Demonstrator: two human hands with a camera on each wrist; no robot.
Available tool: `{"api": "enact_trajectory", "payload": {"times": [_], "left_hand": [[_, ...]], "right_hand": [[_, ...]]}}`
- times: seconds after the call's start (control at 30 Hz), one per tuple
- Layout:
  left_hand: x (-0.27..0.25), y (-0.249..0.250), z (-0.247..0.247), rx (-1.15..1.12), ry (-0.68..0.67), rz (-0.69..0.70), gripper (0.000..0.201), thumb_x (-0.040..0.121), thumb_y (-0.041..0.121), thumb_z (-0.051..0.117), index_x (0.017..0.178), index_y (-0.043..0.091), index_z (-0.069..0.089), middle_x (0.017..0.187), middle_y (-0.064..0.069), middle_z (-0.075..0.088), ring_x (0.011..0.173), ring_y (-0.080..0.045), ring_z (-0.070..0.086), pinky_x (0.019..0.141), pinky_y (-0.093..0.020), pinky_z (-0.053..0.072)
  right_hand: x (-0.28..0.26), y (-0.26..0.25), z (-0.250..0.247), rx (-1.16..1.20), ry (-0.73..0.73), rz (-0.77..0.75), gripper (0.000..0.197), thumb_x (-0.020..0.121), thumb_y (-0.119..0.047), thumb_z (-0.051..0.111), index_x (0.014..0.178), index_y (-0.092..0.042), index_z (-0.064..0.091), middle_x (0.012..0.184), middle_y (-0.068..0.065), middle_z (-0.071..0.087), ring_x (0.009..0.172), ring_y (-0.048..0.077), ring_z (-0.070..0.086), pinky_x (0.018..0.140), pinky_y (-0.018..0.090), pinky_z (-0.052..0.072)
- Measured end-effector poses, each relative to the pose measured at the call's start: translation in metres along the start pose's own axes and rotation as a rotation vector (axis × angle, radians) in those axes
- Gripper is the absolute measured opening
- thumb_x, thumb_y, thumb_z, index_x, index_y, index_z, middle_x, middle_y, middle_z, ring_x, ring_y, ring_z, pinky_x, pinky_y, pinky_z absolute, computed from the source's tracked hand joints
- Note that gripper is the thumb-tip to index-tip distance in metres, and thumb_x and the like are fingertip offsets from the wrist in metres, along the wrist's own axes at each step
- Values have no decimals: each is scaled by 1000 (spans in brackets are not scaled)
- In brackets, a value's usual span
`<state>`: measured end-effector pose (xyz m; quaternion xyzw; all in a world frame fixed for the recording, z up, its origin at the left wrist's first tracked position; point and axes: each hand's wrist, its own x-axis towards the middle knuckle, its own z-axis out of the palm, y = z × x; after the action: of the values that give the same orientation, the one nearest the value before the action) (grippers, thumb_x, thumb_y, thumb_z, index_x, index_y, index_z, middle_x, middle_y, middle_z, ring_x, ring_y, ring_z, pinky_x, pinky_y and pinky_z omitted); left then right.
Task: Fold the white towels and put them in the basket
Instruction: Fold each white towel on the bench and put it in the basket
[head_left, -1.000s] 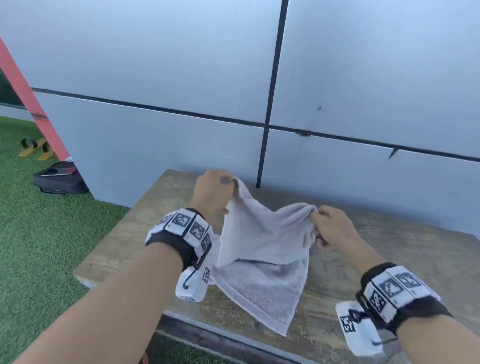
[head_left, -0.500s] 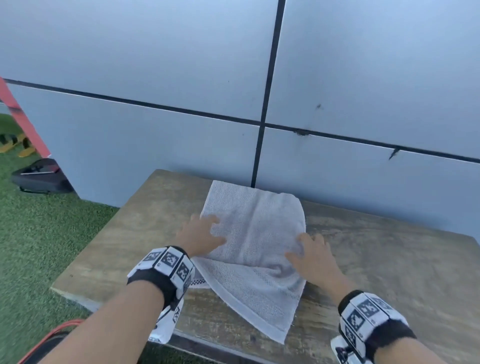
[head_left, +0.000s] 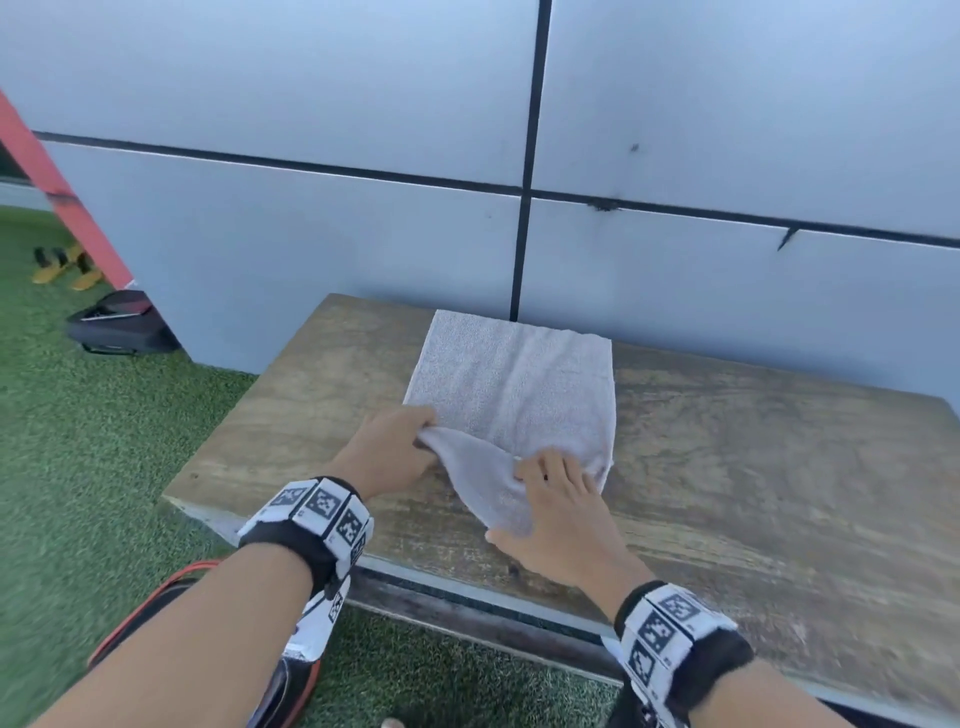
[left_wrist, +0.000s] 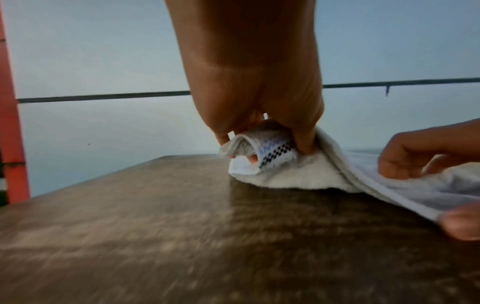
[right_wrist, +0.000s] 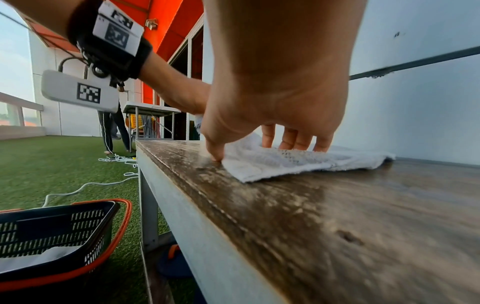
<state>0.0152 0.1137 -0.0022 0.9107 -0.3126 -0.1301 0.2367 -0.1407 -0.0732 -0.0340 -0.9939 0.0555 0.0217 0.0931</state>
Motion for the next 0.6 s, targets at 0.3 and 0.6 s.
{"api": "enact_trajectory", "payload": {"times": [0.3, 0.6], "left_hand": [[15, 74, -42, -52, 102, 206, 23, 84, 15, 61, 95, 22, 42, 76, 8, 51, 66, -16, 47, 55, -28, 34], [14, 65, -99, 216, 276, 89, 19, 83, 4, 48, 73, 20, 48, 80, 2, 47, 73, -25, 50, 59, -32, 33]], "right_hand": [[16, 14, -67, 423, 196, 170, 10, 98, -8, 35, 91, -12, 41, 71, 3, 50, 57, 20, 42, 48, 31, 28], [19, 52, -135, 201, 243, -43, 42, 97, -38, 57, 132, -24, 38, 125, -7, 44, 97, 20, 53, 82, 40, 49]]}}
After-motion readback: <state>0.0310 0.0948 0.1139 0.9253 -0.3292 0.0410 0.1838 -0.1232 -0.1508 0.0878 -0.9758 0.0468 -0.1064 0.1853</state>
